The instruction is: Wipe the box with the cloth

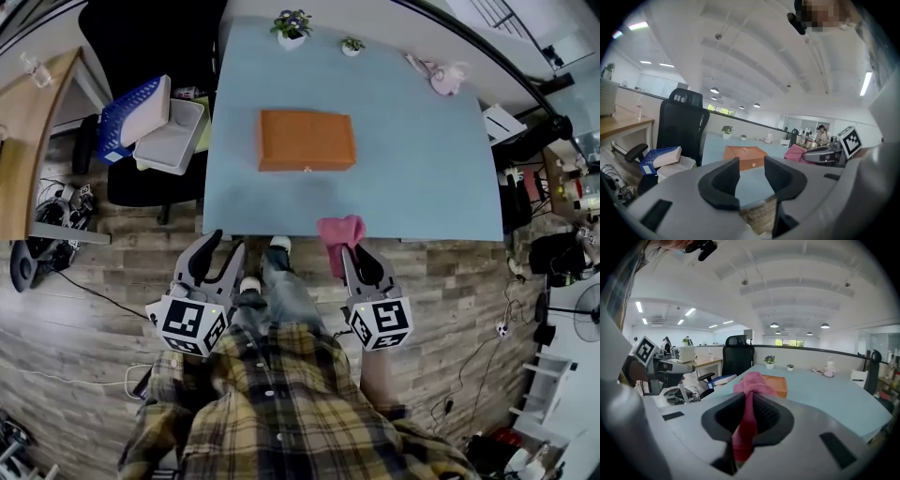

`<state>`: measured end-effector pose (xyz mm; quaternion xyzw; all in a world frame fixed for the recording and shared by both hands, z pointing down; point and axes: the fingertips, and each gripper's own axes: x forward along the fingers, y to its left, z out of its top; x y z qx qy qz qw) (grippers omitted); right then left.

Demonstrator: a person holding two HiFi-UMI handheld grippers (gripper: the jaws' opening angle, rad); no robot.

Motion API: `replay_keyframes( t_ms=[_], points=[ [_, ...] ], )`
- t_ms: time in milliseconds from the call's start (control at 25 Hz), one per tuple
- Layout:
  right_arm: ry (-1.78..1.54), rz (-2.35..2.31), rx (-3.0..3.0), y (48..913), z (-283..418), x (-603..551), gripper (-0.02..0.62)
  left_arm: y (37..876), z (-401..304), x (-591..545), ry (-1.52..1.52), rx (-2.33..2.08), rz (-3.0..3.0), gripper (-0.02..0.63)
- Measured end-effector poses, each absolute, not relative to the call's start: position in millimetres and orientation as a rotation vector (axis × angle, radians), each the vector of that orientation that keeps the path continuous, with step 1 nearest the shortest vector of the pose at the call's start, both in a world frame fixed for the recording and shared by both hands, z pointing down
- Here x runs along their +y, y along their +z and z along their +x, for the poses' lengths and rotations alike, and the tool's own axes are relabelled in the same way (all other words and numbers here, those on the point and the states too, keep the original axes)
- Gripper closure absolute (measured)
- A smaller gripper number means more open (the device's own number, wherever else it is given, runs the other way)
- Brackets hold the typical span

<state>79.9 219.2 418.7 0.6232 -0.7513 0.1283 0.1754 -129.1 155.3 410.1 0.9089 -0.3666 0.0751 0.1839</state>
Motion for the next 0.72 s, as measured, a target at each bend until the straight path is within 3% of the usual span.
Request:
replay_keyframes(
  t_ms=[720],
  points=[
    [0.306,1.706,-2.26,397.1,180.0,39.1,0.546,380.3,-31.0,-6.7,0.206,-1.174,2.564,0.449]
  ],
)
